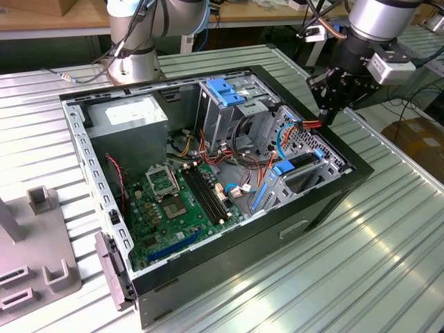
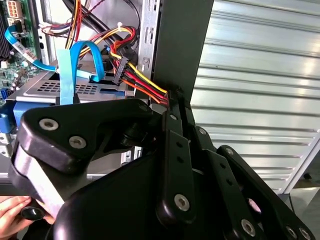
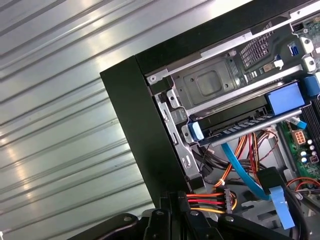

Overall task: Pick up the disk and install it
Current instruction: 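Insert the first disk wire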

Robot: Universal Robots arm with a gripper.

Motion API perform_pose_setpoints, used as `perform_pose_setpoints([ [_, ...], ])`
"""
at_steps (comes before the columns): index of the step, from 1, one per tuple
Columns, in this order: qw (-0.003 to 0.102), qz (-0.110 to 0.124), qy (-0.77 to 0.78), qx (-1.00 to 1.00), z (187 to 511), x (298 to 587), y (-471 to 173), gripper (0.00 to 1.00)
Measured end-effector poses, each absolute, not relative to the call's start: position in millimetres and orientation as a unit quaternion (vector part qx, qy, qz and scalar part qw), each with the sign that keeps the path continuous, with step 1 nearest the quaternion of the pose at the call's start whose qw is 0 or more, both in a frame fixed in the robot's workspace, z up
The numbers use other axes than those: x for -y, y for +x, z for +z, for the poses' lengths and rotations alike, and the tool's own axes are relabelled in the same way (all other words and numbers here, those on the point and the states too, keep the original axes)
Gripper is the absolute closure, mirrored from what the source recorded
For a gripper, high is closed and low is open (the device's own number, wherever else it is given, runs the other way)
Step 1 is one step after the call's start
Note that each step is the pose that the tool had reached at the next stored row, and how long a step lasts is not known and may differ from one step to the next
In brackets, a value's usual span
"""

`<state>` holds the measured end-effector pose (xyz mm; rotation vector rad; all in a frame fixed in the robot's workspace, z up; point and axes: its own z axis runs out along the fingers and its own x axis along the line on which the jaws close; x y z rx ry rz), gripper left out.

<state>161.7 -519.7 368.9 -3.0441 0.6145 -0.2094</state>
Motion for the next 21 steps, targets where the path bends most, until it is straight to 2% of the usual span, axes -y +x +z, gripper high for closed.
perform_pose_setpoints([
  [21,0.012,-0.065,-0.976,-0.205,371,520,149,0.84],
])
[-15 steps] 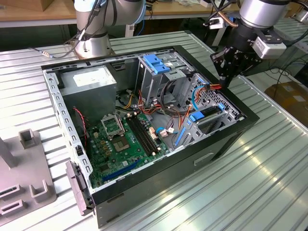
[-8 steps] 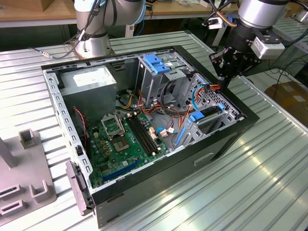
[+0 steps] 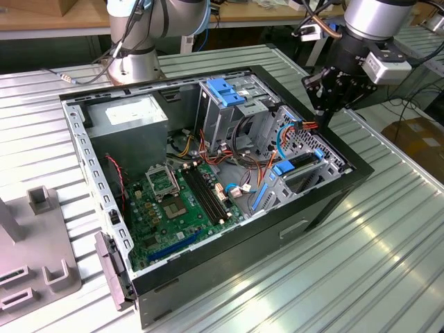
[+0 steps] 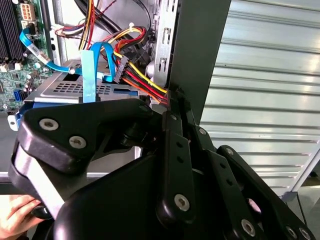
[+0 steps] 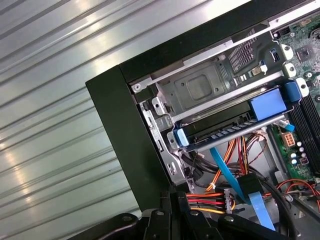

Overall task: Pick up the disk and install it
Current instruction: 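Insert the first disk wire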

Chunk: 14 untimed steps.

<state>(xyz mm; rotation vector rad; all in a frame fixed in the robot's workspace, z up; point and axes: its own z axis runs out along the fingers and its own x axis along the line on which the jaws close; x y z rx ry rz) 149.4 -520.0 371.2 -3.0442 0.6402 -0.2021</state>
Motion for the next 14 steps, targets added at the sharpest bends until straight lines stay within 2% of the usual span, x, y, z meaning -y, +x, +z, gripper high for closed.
perform_pose_setpoints([
  [14,0.008,-0.065,-0.964,-0.256,374.2,520.0,146.5,0.84],
])
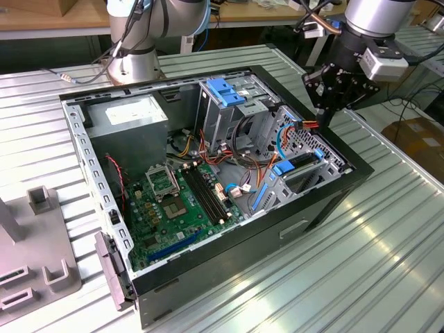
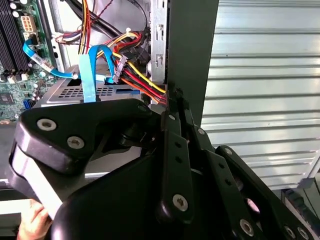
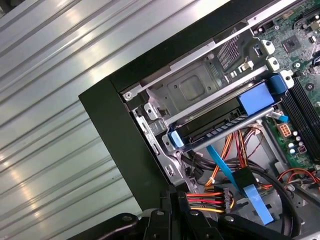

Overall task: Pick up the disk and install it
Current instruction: 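Insert the first disk wire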

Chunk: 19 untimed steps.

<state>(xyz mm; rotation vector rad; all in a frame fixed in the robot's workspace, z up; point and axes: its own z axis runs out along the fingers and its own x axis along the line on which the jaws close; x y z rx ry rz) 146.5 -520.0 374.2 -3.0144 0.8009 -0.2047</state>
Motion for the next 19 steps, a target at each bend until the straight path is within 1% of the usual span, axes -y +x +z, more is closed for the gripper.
perform_pose_setpoints([
  [4,0.008,-0.066,-0.964,-0.257,374.1,520.3,137.5,0.84],
  [19,-0.007,-0.068,-0.929,-0.363,371.6,520.3,137.5,0.84],
])
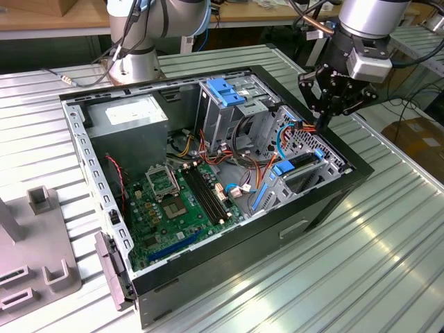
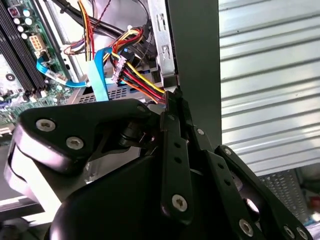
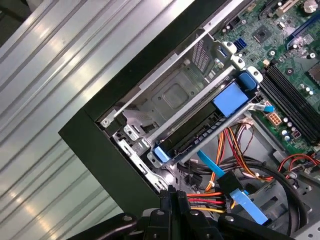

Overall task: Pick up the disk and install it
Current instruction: 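Insert the first disk wire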

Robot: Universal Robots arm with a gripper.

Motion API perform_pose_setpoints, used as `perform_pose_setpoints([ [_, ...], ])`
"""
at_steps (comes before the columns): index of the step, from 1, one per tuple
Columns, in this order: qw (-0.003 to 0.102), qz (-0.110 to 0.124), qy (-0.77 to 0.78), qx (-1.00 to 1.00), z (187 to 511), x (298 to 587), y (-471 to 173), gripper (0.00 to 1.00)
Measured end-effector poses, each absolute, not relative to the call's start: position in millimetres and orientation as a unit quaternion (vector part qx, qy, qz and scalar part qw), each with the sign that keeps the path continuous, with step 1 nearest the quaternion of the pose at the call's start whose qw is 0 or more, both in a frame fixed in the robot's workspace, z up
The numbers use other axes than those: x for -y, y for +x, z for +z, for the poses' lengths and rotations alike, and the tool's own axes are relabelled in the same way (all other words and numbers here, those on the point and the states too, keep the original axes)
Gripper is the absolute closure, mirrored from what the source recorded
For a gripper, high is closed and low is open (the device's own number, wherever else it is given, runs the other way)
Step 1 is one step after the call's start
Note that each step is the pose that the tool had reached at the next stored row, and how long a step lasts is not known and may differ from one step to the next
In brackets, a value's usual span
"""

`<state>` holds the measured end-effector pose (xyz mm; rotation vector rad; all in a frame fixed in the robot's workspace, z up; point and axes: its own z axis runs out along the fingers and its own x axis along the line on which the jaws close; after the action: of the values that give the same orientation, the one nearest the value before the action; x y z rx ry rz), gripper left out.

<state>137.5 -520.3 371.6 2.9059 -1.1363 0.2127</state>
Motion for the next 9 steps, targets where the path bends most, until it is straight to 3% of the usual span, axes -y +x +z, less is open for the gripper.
perform_pose_setpoints([
  [9,0.015,0.068,0.896,0.438,371.3,520.3,137.5,0.84],
])
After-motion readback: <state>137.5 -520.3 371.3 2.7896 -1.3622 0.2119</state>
